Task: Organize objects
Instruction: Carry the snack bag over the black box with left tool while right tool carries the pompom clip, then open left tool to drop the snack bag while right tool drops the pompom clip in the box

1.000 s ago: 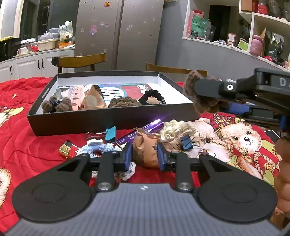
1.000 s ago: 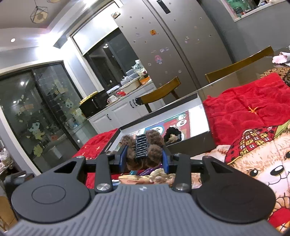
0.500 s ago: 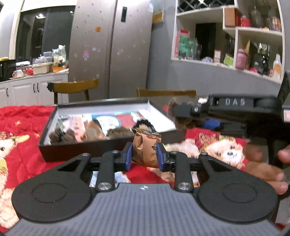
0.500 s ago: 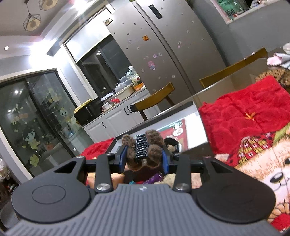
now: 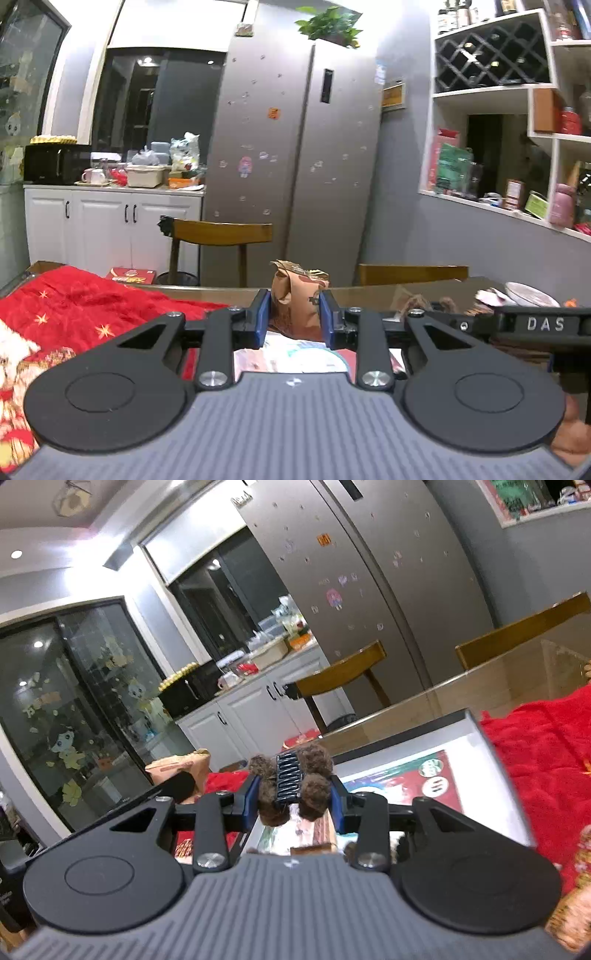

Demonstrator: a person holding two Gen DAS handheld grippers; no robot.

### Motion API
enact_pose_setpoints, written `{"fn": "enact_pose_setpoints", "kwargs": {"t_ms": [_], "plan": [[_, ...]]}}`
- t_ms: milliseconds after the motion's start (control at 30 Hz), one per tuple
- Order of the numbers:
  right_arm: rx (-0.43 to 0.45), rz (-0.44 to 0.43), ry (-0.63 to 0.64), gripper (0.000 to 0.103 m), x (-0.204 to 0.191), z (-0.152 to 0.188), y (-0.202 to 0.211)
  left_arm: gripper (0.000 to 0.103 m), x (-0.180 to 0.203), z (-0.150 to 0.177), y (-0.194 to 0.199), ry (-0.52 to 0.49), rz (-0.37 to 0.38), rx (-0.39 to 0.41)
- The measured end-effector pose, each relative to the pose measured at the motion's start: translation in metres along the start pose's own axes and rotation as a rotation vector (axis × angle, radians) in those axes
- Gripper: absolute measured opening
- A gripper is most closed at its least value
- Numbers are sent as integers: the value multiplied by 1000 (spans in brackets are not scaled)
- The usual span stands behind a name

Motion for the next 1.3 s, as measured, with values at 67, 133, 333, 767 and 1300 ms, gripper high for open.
{"fn": "enact_pose_setpoints", "kwargs": {"t_ms": [67,133,333,767,1300], "plan": [[-32,8,-15,42,-4,-4,-22,33,-15,-6,-13,22,-22,2],[-62,22,-28,42,-7,-5,-43,33,-31,-7,-27,57,-26,-22],[-108,62,-73,42,-7,12,-88,33,-62,14,-70,93,-41,-128],[-202,160,8,42,-8,37,-122,33,-59,54,-109,13,-63,-236],[-262,190,5,42,1,42,-131,34,-71,67,-125,47,-77,-293]]}}
Point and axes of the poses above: each gripper's, at about its wrist camera, not at the fingertips, and y roughly against the way its jaws point, x to its right, z to its underside, the point moved 1 cm from there along -y, roughly the way its jaws point, and after that the axes turned 5 degrees about z, right-handed, at the moved point
